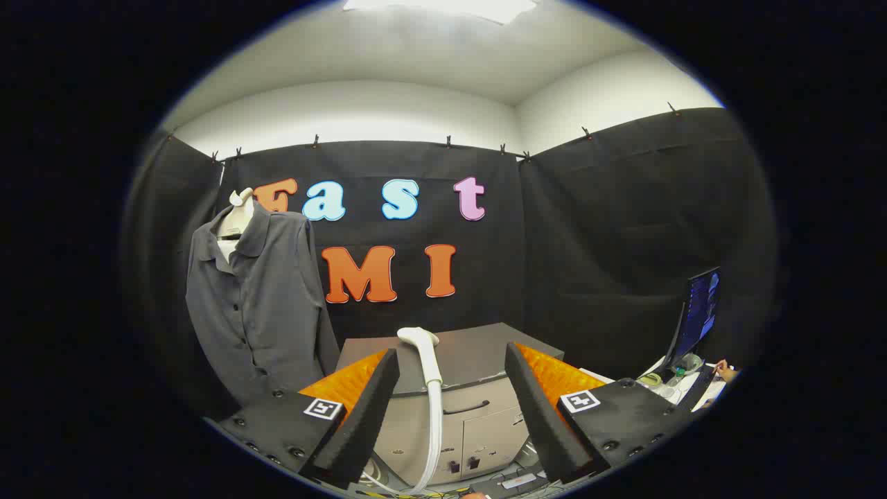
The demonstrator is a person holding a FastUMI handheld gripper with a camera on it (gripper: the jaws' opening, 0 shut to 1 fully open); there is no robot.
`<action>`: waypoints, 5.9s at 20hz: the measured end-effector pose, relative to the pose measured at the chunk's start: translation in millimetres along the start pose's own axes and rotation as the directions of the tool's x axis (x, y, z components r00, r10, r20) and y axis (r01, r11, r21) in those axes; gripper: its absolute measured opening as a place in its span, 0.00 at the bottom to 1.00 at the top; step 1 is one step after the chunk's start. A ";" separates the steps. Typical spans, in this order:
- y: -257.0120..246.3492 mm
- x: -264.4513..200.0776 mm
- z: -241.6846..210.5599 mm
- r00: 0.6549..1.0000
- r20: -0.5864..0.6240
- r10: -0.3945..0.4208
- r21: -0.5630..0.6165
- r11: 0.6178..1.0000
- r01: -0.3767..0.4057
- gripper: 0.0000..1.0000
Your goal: Iron the clothes twice with a garment steamer, once on the left side and once on the right side.
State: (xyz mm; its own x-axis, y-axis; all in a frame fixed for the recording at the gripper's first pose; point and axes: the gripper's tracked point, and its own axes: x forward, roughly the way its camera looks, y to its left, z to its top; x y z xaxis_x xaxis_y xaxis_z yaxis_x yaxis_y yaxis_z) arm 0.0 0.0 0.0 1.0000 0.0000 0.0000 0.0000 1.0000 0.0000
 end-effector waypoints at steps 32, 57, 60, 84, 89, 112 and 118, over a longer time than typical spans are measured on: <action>2.8 108.0 6.7 0.980 -0.137 0.141 0.048 0.990 -0.136 0.98; 35.4 363.6 -166.4 0.687 -0.685 0.244 0.100 0.965 -0.244 0.94; 35.3 372.9 -191.5 0.638 -0.734 0.234 0.106 0.967 -0.233 0.90; 40.2 377.6 -190.8 0.638 -0.728 0.251 0.181 0.968 -0.174 0.46; 36.7 352.1 -155.3 0.713 -0.668 0.215 0.129 0.976 -0.174 0.46; 117.1 159.5 -92.2 0.827 -0.522 0.208 0.139 0.978 -0.158 0.46; 177.2 121.6 -73.7 0.842 -0.489 0.228 0.126 0.974 -0.190 0.46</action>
State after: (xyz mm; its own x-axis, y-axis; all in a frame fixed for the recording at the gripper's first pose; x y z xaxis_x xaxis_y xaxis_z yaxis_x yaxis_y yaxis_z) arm 121.6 177.2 -73.7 0.8421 0.2277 -0.4890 -0.1902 0.9736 0.1258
